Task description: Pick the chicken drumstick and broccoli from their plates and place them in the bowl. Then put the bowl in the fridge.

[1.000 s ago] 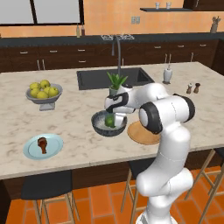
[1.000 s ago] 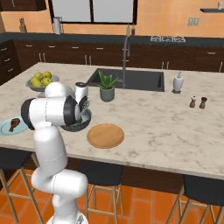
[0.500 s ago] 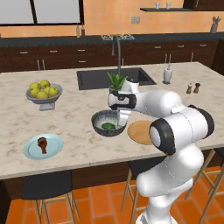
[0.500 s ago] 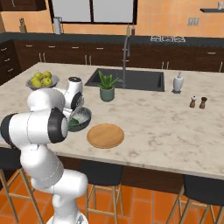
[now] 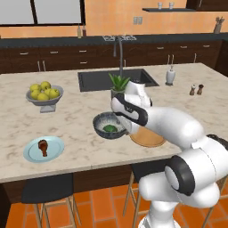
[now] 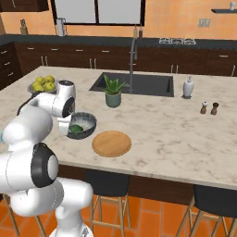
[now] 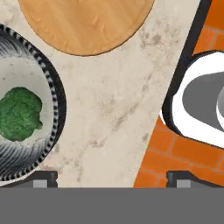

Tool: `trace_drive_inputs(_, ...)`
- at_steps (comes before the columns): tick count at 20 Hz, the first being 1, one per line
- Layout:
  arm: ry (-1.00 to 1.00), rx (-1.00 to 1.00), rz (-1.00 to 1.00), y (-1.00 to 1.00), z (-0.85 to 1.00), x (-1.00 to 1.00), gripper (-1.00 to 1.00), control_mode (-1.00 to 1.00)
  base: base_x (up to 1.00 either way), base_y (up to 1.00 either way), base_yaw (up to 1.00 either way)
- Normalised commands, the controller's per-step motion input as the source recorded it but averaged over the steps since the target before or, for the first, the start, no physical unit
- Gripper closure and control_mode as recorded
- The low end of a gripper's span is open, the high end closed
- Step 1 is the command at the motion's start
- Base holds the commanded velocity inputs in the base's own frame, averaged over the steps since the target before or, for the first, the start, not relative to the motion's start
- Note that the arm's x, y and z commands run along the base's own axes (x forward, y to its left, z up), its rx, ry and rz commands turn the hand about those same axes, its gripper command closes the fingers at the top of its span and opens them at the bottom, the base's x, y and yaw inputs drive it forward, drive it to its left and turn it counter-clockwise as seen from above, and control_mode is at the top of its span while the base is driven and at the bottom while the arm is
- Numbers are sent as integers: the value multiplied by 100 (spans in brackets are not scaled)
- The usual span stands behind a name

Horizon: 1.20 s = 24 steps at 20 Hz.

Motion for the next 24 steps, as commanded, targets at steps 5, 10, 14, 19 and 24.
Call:
trace_drive_inputs(5,-10,-21,76,27,32,-20,-100,-100,0,0,0)
trace_drive_inputs(10,-20,-5,81,46,-2,0,-100,-100,0,0,0)
trace_drive_inputs(14,-21,-1,79,57,-1,0,-100,-100,0,0,0)
trace_drive_inputs(19,-11,-2,68,91,0,0,-100,-100,0,0,0)
trace_drive_inputs(24,0,-5,44,100,-2,0,-100,-100,0,0,0)
